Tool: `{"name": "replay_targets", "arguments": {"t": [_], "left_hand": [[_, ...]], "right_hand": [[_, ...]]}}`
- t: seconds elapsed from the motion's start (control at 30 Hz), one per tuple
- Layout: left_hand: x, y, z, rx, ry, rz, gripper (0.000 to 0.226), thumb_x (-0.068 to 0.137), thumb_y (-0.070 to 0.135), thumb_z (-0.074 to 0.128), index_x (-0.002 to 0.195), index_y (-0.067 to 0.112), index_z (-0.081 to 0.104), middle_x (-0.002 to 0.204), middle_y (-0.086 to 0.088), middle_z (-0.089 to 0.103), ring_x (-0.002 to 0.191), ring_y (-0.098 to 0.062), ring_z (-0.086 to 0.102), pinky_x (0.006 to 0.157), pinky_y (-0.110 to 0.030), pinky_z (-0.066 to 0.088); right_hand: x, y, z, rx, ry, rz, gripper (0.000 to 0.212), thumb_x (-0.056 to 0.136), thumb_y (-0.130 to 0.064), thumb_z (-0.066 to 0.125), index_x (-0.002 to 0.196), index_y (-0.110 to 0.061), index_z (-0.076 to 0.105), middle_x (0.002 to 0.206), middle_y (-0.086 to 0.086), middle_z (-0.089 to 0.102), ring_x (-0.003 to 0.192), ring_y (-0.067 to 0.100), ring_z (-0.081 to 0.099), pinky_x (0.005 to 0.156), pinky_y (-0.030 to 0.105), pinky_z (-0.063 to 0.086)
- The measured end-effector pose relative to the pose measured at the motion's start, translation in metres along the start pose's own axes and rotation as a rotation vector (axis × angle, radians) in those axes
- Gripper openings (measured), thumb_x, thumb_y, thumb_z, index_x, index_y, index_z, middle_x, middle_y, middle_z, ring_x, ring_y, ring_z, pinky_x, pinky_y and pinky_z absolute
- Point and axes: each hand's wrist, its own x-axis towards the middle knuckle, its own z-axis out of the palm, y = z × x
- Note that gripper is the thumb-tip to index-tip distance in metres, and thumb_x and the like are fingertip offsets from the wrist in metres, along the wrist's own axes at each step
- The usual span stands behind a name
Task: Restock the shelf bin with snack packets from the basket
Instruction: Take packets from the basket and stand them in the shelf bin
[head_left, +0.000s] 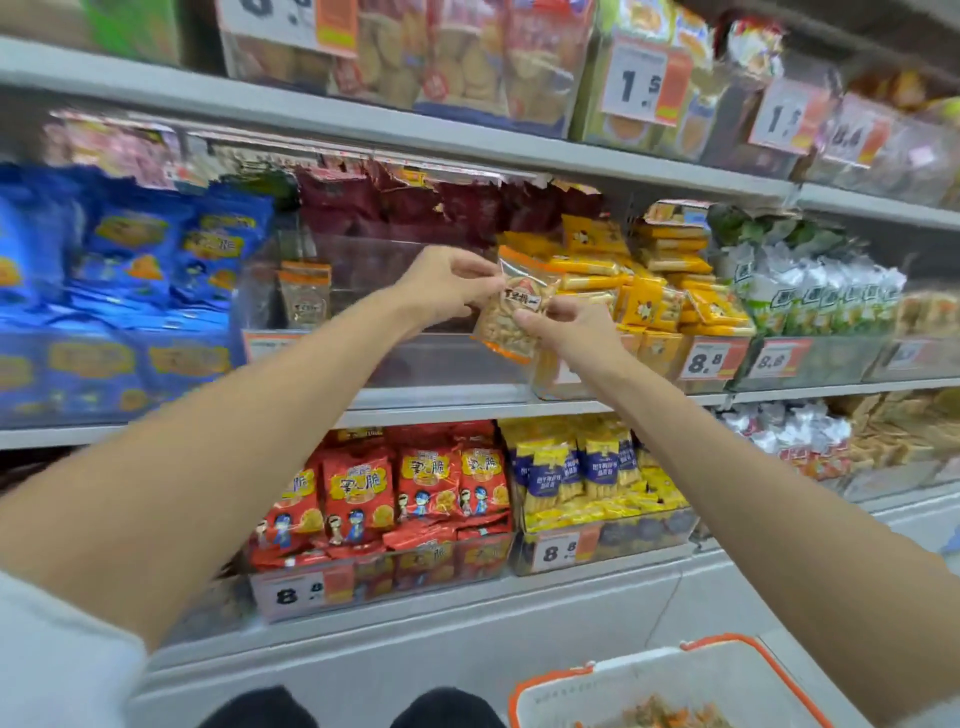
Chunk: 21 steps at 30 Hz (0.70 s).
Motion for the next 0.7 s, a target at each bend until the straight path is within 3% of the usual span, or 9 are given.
{"name": "replay_targets", "arguments": {"t": [0.1,0.27,0.4,0.5,0.6,0.7], "left_hand": [[0.023,0.008,-0.055,0.158,0.061,0.017,0.012,0.088,0.015,0.07,0.099,0.012,0.07,0.077,0.004,0.066,0.066,-0.002,0.059,0.06,-0.012,0.052],[0.061,-0.009,-0.133,0.388,0.05,-0.046,0.027,0.086,0.012,0.07,0.111,0.017,0.059,0.079,-0.003,0.067,0.066,-0.009,0.064,0.064,-0.024,0.054],[0.093,-0.033,-0.172,0.845,-0.002,-0.026,0.009,0.081,0.023,0.076,0.088,0.018,0.072,0.074,0.002,0.067,0.07,-0.013,0.06,0.067,-0.025,0.048],[0.11,-0.058,-0.191,1.168,-0.097,-0.063,0.006,0.075,0.027,0.079,0.075,0.023,0.075,0.08,0.006,0.072,0.074,-0.012,0.064,0.072,-0.029,0.053],[0.117,-0.077,-0.194,1.352,-0.179,-0.101,0.009,0.073,0.026,0.081,0.074,0.025,0.072,0.078,0.009,0.07,0.076,-0.014,0.065,0.069,-0.028,0.052],[0.12,-0.091,-0.191,1.464,-0.253,-0.098,0.011,0.075,0.019,0.081,0.083,0.02,0.074,0.09,0.005,0.071,0.081,-0.016,0.064,0.065,-0.025,0.046]], "right_hand": [[0.04,-0.024,0.04,0.11,-0.105,-0.042,0.016,0.086,0.002,0.068,0.1,-0.005,0.067,0.091,0.008,0.069,0.074,0.01,0.067,0.072,0.022,0.058],[0.107,-0.037,0.101,0.067,-0.297,-0.047,0.032,0.081,0.013,0.066,0.112,0.004,0.065,0.094,0.01,0.07,0.074,0.012,0.068,0.076,0.028,0.06],[0.143,-0.026,0.15,-0.165,-0.383,-0.023,0.034,0.079,0.005,0.075,0.111,0.01,0.065,0.102,0.018,0.068,0.082,0.02,0.061,0.067,0.023,0.054],[0.16,-0.009,0.187,-0.285,-0.485,0.044,0.036,0.079,0.005,0.075,0.109,0.018,0.062,0.11,0.027,0.067,0.085,0.023,0.06,0.066,0.023,0.056],[0.176,0.006,0.22,-0.504,-0.534,0.026,0.024,0.078,-0.006,0.078,0.089,0.011,0.066,0.084,0.017,0.065,0.08,0.025,0.063,0.076,0.037,0.057],[0.179,0.018,0.236,-0.685,-0.571,0.004,0.024,0.079,-0.021,0.078,0.071,-0.001,0.069,0.069,0.008,0.066,0.071,0.02,0.067,0.077,0.033,0.055]]}}
